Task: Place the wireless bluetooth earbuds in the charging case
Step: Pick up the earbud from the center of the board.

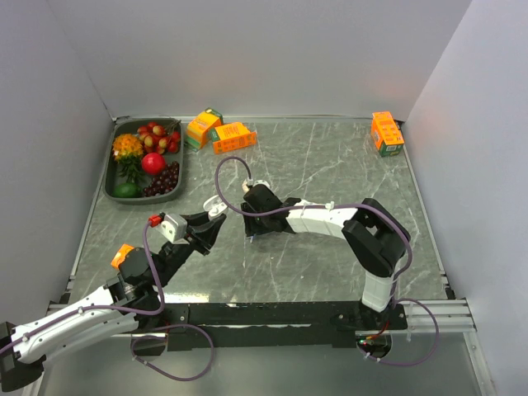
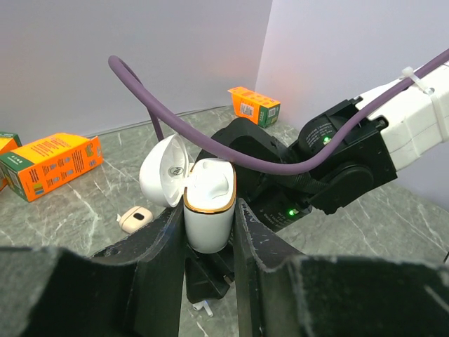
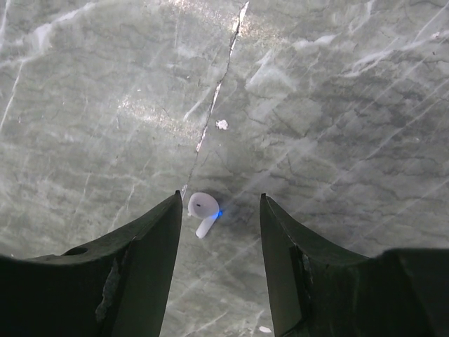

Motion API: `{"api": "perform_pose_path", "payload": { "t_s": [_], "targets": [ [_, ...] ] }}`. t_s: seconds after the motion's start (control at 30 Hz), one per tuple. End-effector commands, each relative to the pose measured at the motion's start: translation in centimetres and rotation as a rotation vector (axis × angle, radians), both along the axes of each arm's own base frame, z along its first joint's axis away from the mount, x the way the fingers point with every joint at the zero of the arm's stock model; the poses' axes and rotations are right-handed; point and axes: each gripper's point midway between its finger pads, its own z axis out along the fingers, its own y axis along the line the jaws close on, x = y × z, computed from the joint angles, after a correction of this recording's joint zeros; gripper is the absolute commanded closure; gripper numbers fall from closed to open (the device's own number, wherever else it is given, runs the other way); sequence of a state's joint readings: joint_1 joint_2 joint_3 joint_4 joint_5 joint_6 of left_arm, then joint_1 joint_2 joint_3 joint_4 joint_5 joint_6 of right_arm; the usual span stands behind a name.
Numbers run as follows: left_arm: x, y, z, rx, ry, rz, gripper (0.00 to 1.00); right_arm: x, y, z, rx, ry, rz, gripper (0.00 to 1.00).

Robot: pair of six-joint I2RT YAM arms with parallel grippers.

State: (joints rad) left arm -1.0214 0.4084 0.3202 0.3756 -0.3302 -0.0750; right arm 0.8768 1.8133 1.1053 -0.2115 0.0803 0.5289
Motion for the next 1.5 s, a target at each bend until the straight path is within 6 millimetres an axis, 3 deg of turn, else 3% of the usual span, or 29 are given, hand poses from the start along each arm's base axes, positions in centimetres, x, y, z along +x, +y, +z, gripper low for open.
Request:
{"api": "perform_pose_path", "payload": {
  "t_s": [0.0, 0.3, 0.43, 0.8, 1.2, 1.47],
  "targets": [
    [-0.4, 0.2, 1.9, -0.069, -0.026, -0.015, 0.99, 0.8, 0.7, 0.1, 0.013, 0.004, -0.034, 0.44],
    [-0.5, -0.1, 1.8, -0.070, -0.021, -0.027, 0.99, -0.1, 0.5, -1.0, 0.000, 0.022, -0.022, 0.46],
    [-0.6, -0.3, 1.7, -0.066, -0.021, -0.035, 0.99, -0.4, 0.7, -1.3, -0.007, 0.030, -0.012, 0.52],
    [-0.7, -0.2, 1.9, -0.073, -0.023, -0.037, 0.99, -1.2, 1.0, -1.7, -0.033, 0.032, 0.004, 0.50],
    [-0.8, -0.3, 1.9, -0.076, -0.023, -0.046, 0.99, -1.7, 0.6, -2.2, -0.041, 0.047, 0.007, 0.73],
    [-0.7, -0.3, 2.0, -0.079, -0.025, -0.044, 0.99, -1.3, 0.2, -0.1, -0.019, -0.006, -0.007, 0.93]
  ]
}}
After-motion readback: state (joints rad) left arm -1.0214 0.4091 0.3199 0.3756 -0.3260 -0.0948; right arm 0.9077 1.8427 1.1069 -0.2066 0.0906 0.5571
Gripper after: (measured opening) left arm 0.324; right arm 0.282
